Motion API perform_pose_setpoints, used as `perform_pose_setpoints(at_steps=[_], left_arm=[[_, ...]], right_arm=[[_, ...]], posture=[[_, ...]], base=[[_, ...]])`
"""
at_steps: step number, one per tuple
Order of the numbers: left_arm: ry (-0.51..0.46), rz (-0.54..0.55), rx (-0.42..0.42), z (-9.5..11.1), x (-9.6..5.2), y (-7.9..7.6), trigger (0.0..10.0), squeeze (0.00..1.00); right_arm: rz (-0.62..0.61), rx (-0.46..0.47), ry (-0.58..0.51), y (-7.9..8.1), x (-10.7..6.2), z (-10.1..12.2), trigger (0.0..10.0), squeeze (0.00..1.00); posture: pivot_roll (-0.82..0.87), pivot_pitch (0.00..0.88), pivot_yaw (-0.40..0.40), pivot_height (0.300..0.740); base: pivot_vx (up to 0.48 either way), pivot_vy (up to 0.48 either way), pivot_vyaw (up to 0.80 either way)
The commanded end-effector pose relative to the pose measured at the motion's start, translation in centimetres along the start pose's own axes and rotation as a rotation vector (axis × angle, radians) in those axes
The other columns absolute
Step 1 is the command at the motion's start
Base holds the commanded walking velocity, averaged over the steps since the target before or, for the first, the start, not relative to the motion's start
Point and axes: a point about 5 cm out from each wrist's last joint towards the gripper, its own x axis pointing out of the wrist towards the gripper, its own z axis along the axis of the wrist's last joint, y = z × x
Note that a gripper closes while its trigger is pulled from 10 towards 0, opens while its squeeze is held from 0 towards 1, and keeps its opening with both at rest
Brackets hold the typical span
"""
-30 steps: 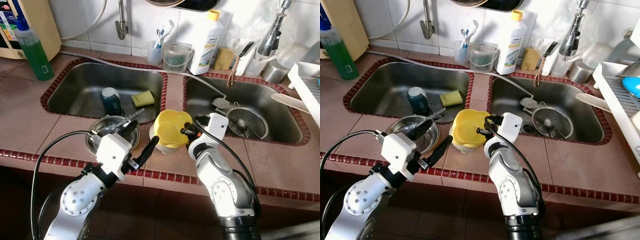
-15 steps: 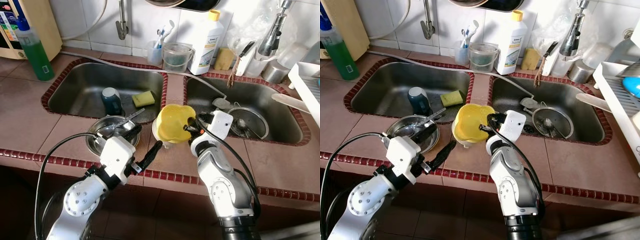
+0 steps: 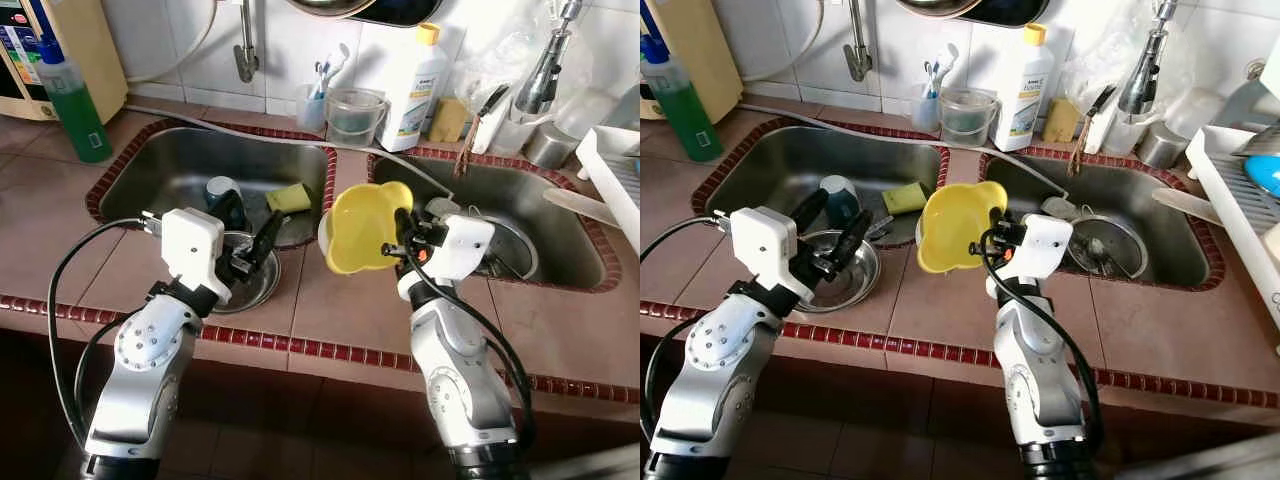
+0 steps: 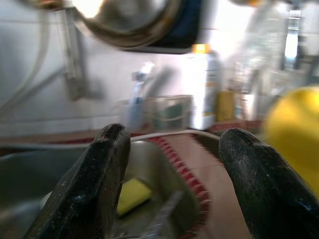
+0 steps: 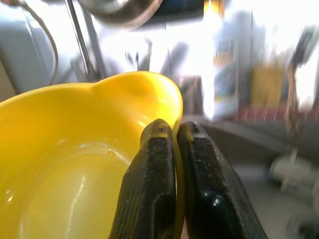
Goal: Kitchen organization
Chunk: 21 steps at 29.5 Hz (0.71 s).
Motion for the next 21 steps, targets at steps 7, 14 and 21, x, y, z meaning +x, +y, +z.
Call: perform_pose_setpoints(at_steps=[7,14,21], left_arm=[[0.076,0.138,-0.031,-1.4,0.5,1.2,10.0,0.00],[0.087,0.143,-0.039,-1.5,1.1,1.4,10.0,0.00],[0.083,0.137,-0.046,-1.4,1.4,1.6,10.0,0.00]], right_arm=[[0.051,-0.145,-0.123,-0.5,0.1,1.5,10.0,0.00],[0.083,-0.191,-0.159,-0.5,0.1,1.5,10.0,0.00],[0.102,-0.202,-0.170,-0.1,0.1,1.4,10.0,0.00]], posture=[[-0.15,0.000,-0.057,0.740],[-0.15,0.000,-0.057,0.740],[-0.16,0.000,-0.058,0.740]], base=[[0.000,0.000,0.00],[0.000,0.000,0.00],[0.000,0.000,0.00]])
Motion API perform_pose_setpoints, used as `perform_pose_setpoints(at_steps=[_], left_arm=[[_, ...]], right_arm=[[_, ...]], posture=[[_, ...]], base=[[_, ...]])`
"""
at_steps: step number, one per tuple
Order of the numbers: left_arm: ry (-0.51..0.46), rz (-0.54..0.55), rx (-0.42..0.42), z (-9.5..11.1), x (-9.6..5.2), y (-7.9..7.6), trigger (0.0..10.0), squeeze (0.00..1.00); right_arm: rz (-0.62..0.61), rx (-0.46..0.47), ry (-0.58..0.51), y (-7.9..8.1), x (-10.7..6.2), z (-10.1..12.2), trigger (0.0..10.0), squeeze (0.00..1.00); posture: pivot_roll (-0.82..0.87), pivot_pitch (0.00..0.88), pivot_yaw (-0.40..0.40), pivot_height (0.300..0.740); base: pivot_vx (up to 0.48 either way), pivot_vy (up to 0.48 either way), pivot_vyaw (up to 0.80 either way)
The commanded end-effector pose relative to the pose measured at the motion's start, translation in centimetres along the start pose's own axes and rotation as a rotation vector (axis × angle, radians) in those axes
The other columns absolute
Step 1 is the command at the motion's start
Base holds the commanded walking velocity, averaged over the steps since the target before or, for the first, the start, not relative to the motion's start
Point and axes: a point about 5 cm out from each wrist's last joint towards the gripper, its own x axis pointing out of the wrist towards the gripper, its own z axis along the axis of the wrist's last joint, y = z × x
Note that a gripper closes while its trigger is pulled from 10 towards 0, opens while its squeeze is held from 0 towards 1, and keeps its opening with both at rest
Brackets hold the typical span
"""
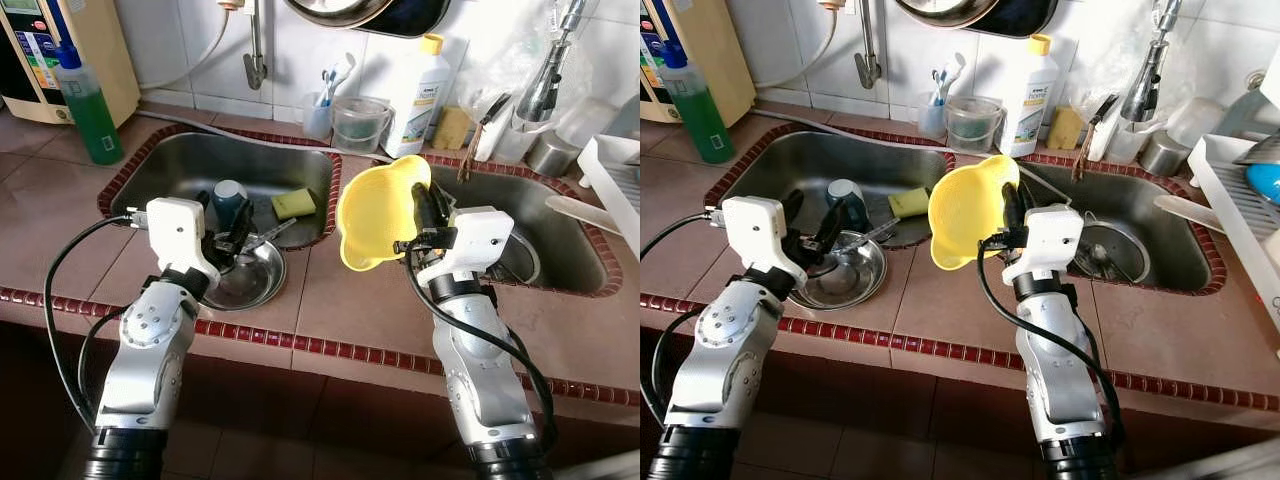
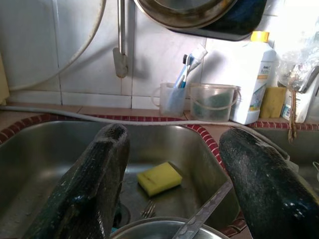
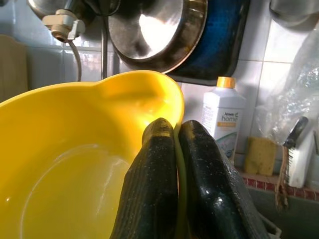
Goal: Kitchen organization
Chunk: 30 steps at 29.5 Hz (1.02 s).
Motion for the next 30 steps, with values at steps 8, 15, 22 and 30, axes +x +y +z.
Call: perform_pose_setpoints(at_steps=[8,15,22,30], left_arm=[[0.005,0.000,-0.004,0.05,0.40,0.03,10.0,0.00],[0.006,0.004,-0.002,0.03,0.34,0.09,10.0,0.00],[0.007,0.007,-0.002,-0.04,0.26,0.11,10.0,0.00],[0.008,0.009,-0.001,-0.03,0.29,0.15,10.0,0.00]], right_arm=[[0.019,-0.009,-0.028,0.17,0.28,0.18,10.0,0.00],[0.029,-0.008,-0.027,0.30,0.10,0.10,10.0,0.00],[0.033,-0.007,-0.025,0.32,0.03,0.04,10.0,0.00],[0.038,-0.006,-0.023,0.45,-0.06,0.02,10.0,0.00]], posture=[[-0.16,0.000,-0.060,0.740],[-0.16,0.000,-0.064,0.740],[-0.16,0.000,-0.066,0.740],[-0.16,0.000,-0.066,0.740]], base=[[0.000,0.000,0.00],[0.000,0.000,0.00],[0.105,0.000,0.00],[0.284,0.000,0.00]])
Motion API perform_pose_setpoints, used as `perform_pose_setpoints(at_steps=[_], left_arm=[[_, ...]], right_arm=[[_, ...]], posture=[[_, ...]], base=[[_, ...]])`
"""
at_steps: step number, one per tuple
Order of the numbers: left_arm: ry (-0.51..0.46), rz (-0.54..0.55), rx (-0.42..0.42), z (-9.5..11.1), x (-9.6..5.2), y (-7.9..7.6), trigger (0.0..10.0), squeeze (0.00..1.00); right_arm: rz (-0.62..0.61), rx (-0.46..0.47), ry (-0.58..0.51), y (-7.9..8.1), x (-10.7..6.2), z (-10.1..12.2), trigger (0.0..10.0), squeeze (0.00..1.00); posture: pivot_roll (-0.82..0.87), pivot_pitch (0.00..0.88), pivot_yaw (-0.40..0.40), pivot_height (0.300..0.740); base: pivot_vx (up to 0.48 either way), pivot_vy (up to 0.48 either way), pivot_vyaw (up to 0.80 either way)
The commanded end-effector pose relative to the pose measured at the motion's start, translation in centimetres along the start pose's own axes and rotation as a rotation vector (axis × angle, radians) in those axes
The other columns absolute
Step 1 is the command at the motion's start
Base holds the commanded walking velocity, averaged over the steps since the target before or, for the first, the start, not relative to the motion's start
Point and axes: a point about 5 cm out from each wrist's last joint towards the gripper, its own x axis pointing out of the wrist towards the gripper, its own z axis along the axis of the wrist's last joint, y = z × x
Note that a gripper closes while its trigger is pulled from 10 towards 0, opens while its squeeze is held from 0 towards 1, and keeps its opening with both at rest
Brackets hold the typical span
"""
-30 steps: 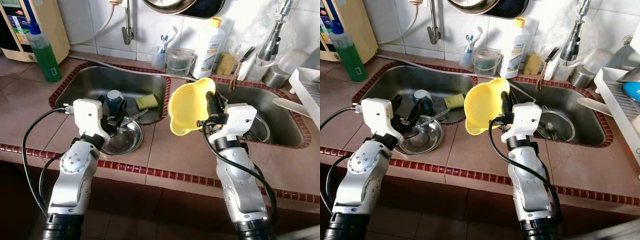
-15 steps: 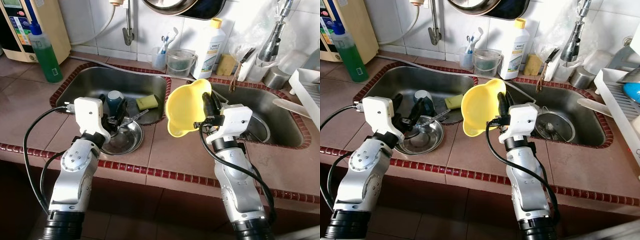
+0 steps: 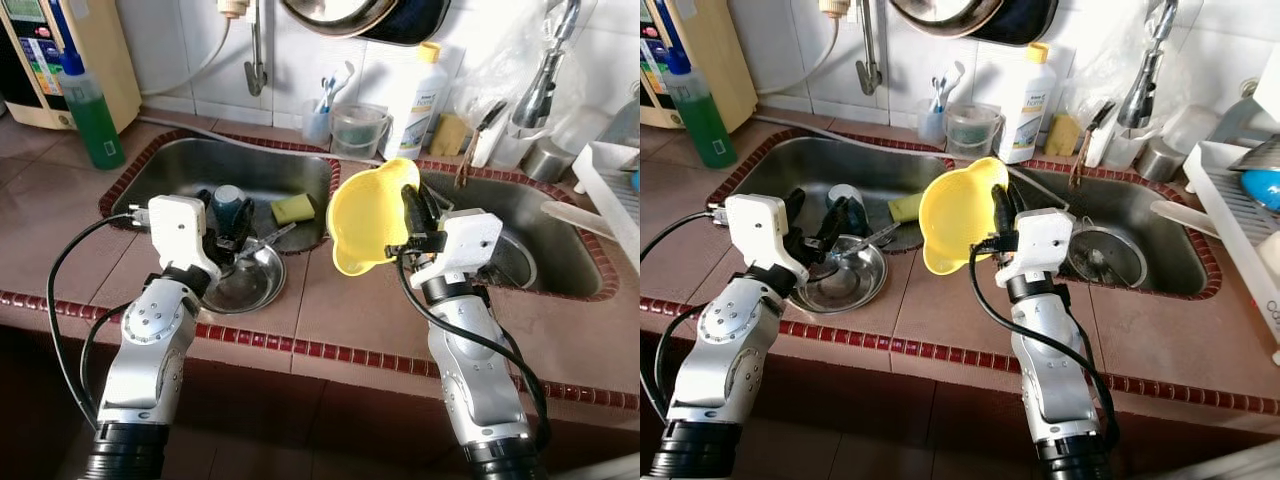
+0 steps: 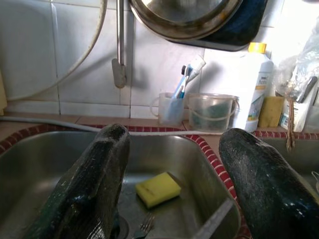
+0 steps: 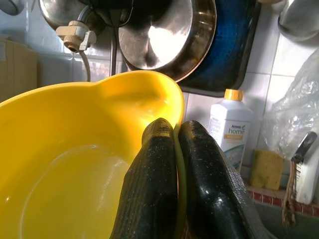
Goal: Kitchen organization
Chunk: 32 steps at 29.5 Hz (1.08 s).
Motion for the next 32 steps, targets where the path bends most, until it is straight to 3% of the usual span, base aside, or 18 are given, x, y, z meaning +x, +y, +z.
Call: perform_pose_setpoints(at_steps=[1,32], left_arm=[[0.003,0.006,0.002,0.05,0.06,0.07,10.0,0.00],[0.004,0.004,0.008,0.01,-0.01,0.08,10.0,0.00]], right_arm=[[0.003,-0.008,-0.018,-0.01,0.02,0.35,10.0,0.00],[0.009,-0.009,-0.006,0.07,-0.21,0.15,10.0,0.00]], posture=[[-0.16,0.000,-0.067,0.740],[-0.17,0.000,-0.069,0.740]], base=[[0.319,0.000,0.00],[0.303,0.000,0.00]])
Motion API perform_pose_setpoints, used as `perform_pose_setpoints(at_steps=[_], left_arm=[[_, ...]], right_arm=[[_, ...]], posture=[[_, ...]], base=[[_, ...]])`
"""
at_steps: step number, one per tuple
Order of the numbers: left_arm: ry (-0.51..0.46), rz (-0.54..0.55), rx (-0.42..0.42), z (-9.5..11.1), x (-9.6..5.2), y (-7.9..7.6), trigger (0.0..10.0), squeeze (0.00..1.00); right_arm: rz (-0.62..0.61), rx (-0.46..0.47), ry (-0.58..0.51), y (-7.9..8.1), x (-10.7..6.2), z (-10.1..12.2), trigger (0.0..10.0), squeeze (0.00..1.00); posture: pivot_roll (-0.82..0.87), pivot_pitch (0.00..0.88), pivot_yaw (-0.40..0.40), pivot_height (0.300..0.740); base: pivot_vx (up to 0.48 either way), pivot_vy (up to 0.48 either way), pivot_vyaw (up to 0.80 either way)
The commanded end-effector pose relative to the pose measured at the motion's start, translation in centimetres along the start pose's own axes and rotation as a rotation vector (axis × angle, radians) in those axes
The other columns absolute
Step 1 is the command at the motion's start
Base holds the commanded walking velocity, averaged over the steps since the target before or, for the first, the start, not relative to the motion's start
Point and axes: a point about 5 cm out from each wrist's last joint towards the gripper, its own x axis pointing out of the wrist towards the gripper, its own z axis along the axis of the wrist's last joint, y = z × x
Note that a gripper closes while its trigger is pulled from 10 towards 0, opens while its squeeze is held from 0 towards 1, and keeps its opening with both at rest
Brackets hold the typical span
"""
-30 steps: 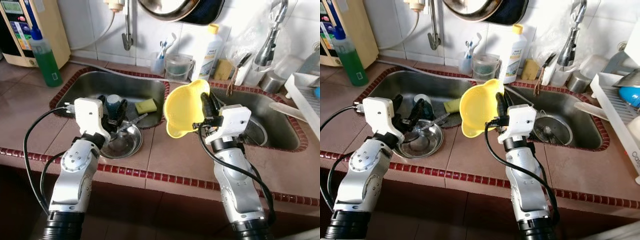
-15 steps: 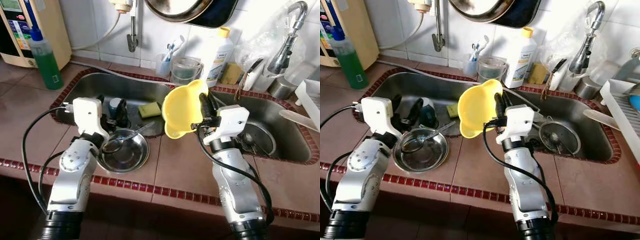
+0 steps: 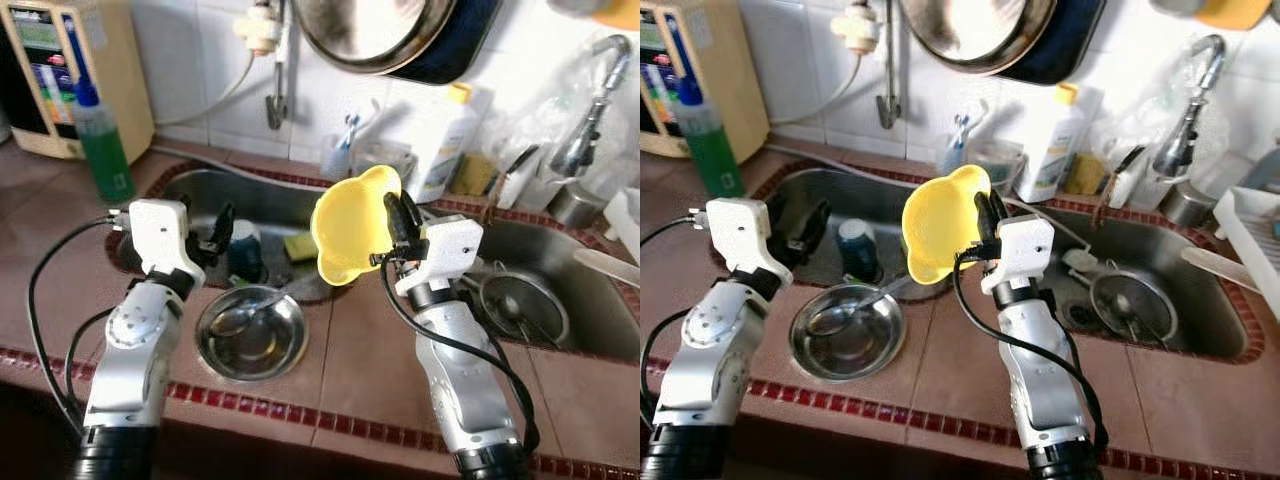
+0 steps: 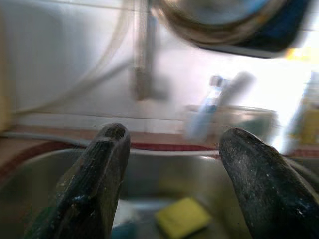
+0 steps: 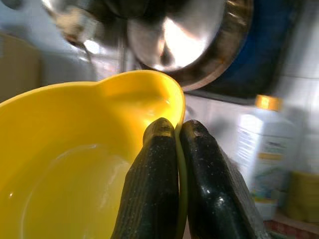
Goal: Kitchen organization
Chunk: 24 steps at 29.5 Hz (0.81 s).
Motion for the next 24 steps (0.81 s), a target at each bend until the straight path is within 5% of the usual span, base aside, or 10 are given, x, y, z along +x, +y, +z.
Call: perform_pose_setpoints(at_steps=[1,13,24], left_arm=[[-0.022,0.006,0.010,0.6,0.1,0.4,10.0,0.00],[-0.039,-0.115,0.063,1.2,-0.6,-1.1,10.0,0.00],[0.004,-0.125,0.118,0.6,-1.4,-0.6,10.0,0.00]], right_arm=[[-0.002,0.003,-0.035,0.0,0.4,0.8,10.0,0.00],[-0.013,-0.007,0.014,-0.8,0.3,-0.4,10.0,0.00],[-0.020,-0.012,0.046,-1.6,0.5,-1.1,10.0,0.00]], posture=[[-0.17,0.000,-0.069,0.740],[-0.17,0.004,-0.057,0.740],[-0.17,0.033,-0.050,0.740]], base=[[0.000,0.000,0.00],[0.000,0.000,0.00],[0.000,0.000,0.00]])
